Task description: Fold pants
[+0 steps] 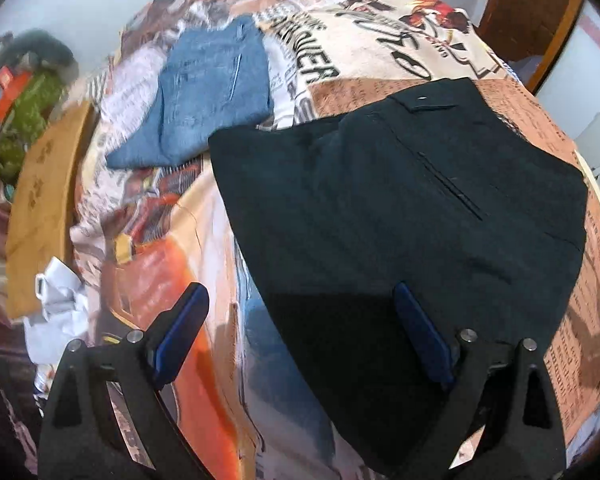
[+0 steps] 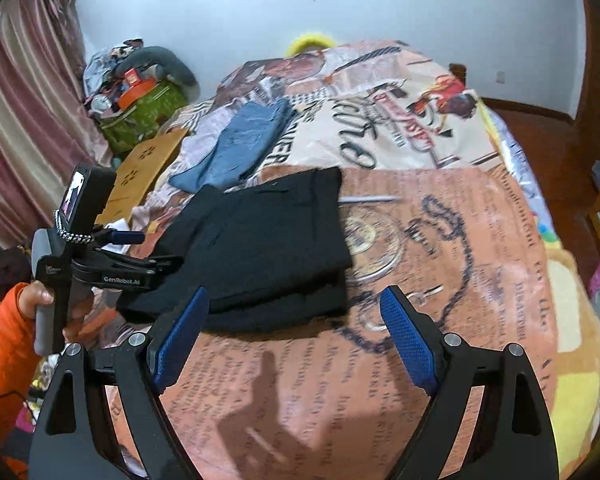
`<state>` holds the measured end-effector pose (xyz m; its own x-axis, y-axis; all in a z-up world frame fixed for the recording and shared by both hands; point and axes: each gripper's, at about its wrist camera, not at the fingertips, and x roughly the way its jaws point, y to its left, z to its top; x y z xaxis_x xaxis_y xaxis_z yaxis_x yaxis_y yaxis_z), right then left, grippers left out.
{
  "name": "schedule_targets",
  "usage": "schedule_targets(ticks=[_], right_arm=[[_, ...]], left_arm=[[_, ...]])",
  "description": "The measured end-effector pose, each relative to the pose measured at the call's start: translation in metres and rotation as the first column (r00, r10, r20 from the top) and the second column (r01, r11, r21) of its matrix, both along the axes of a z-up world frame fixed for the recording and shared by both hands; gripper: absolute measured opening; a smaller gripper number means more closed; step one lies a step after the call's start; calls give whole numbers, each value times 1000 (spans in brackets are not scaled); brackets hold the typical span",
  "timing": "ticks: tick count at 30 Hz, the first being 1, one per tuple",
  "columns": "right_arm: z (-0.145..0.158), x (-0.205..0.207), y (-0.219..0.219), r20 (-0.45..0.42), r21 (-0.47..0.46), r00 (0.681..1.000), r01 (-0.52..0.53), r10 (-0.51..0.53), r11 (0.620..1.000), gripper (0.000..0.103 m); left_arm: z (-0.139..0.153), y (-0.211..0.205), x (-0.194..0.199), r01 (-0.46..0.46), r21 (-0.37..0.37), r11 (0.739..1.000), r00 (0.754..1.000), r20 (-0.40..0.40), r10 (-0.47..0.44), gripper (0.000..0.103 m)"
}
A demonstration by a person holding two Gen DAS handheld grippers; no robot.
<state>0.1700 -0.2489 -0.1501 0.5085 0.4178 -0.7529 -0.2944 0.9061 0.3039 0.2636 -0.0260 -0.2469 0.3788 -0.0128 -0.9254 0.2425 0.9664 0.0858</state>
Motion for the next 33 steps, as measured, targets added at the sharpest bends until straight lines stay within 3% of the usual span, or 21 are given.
schedule_targets(ticks=[4,9,13,16,22,28,33], right_arm=[[-11,0,11,-33,-4,999,-24,24,1000,86],[-19,1,12,-52,10,998,-25,26,1000,86],[-31,5,12,-97,19,995,-14,16,1000,86],[-40,9,14,-121,10,992,-21,22,1000,86],[-60,27,16,-173,1,984,-41,40,999,86],[-57,44,15,-154,-9,986,-71,69,997,86],[-57,63,1,-128,-24,992,-22,18,999,85]], left_arm=[[14,-3,11,46,20,999,999,27,-46,95],[28,18,63,-67,38,997,994,86,63,96],[9,36,113,-126,66,990,992,37,124,97],[-14,41,141,-167,153,974,986,17,167,97],[-58,33,159,-85,218,972,993,-64,101,100],[-66,22,150,37,303,952,998,-65,-18,100],[-63,37,135,44,258,965,995,-101,-19,100]])
